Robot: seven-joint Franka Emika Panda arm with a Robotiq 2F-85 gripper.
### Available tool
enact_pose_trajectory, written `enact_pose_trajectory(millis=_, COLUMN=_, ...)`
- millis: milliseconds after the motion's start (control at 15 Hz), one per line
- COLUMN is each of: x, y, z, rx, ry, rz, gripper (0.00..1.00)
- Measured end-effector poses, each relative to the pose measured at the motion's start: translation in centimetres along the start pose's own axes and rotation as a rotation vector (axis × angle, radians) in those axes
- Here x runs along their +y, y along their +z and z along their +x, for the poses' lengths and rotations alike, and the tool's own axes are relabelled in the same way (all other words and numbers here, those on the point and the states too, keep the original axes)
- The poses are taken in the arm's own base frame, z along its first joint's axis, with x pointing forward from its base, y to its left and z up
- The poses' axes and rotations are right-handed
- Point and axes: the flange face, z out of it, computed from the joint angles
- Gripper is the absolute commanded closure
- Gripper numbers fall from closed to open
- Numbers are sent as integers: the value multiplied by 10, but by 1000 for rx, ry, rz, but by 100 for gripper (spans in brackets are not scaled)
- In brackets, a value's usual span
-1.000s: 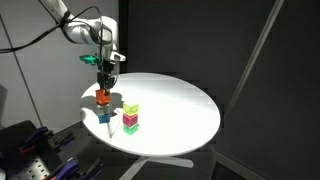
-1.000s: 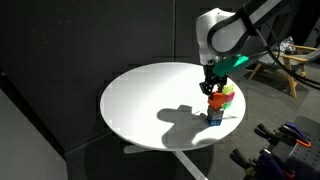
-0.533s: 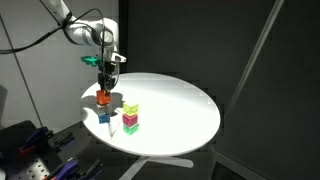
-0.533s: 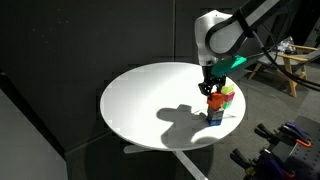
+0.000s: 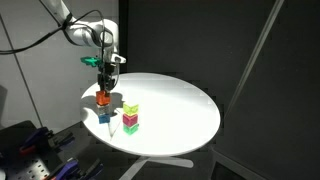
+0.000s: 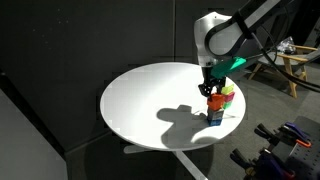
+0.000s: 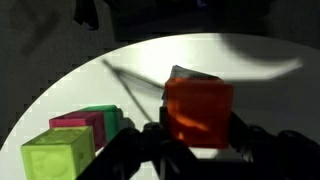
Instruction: Put the orange block on top of the grey block
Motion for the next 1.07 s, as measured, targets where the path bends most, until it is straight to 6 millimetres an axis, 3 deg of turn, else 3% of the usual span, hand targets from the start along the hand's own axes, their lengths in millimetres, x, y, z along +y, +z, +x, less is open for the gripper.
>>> enact_pose_trajectory(millis=867, x=1, y=5, z=1, rx=-6, ry=-2, rz=-9, gripper=70)
enact_pose_trajectory(millis=933, x=2, y=5, z=1, rx=-6, ry=-4, rz=-12, gripper=57)
enact_pose_trajectory(millis=1000, x=2, y=6, z=1, rx=-7, ry=-5, rz=-14, gripper=22)
enact_pose_trajectory(millis=1067, x=2, y=7, z=2, rx=-7, ry=-7, rz=-17, gripper=21)
